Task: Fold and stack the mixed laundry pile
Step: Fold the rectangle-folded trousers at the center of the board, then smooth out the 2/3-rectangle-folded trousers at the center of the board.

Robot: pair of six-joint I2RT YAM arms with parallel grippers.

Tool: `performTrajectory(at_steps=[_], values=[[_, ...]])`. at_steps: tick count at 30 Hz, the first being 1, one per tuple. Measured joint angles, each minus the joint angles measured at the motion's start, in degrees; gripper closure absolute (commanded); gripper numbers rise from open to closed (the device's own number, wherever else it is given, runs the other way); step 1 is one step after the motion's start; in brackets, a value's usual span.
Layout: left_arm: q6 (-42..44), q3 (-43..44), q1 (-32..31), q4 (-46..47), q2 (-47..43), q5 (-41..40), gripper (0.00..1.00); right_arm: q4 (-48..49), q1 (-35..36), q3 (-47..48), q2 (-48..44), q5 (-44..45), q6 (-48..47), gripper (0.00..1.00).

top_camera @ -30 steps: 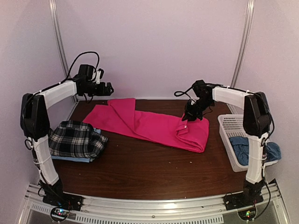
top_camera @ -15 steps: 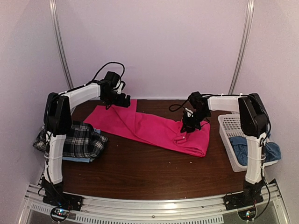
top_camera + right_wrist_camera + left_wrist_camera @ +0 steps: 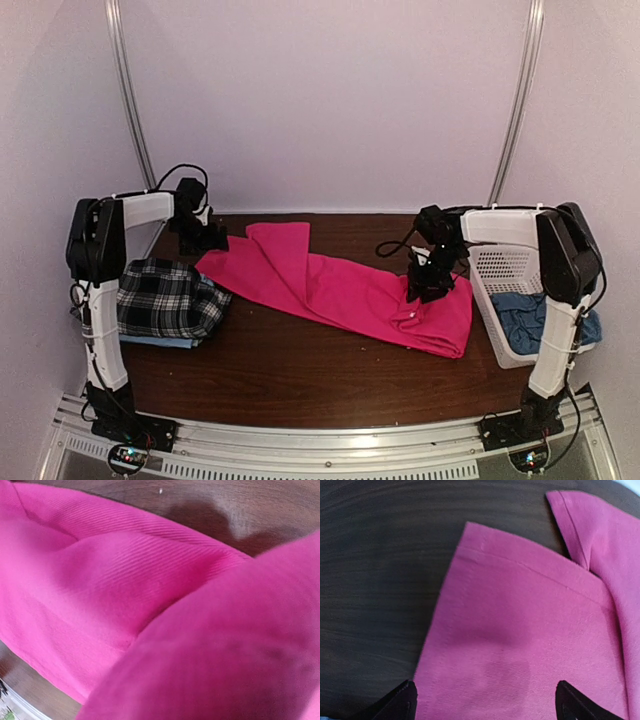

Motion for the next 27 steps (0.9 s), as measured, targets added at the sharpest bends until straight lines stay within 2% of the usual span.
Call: performTrajectory(at_steps=[2, 3, 8, 13, 19, 27], values=[[0.33, 0.63, 2.45, 0.85, -0.52, 3.67, 0.02, -2.38, 0.00, 2.08, 0.00, -0.20, -0.26, 0.37], [0.76, 1.66, 3.21, 1.05, -0.59, 4.74, 0.02, -3.28, 0.02, 3.52, 0.00, -0.44, -0.17, 0.35], [1.68, 8.35, 1.75, 1.99, -0.59, 5.88, 0.05, -3.76, 0.90, 14.29, -0.02, -2.34, 0.57, 0.34], [0.74, 8.85, -0.96, 3.48, -0.59, 9.18, 0.08, 1.77, 1.95, 23.98, 1.86, -5.73, 3.02, 0.37], [0.15, 3.50, -1.86, 4.68, -1.40, 11.45, 0.08, 12.68, 4.00, 39.65, 16.61, -12.11, 9.81, 0.39], [1.99, -0.81, -1.73, 2.62, -5.46, 10.80, 0.07, 29.20, 6.99, 45.27, 34.51, -17.03, 25.75, 0.46]])
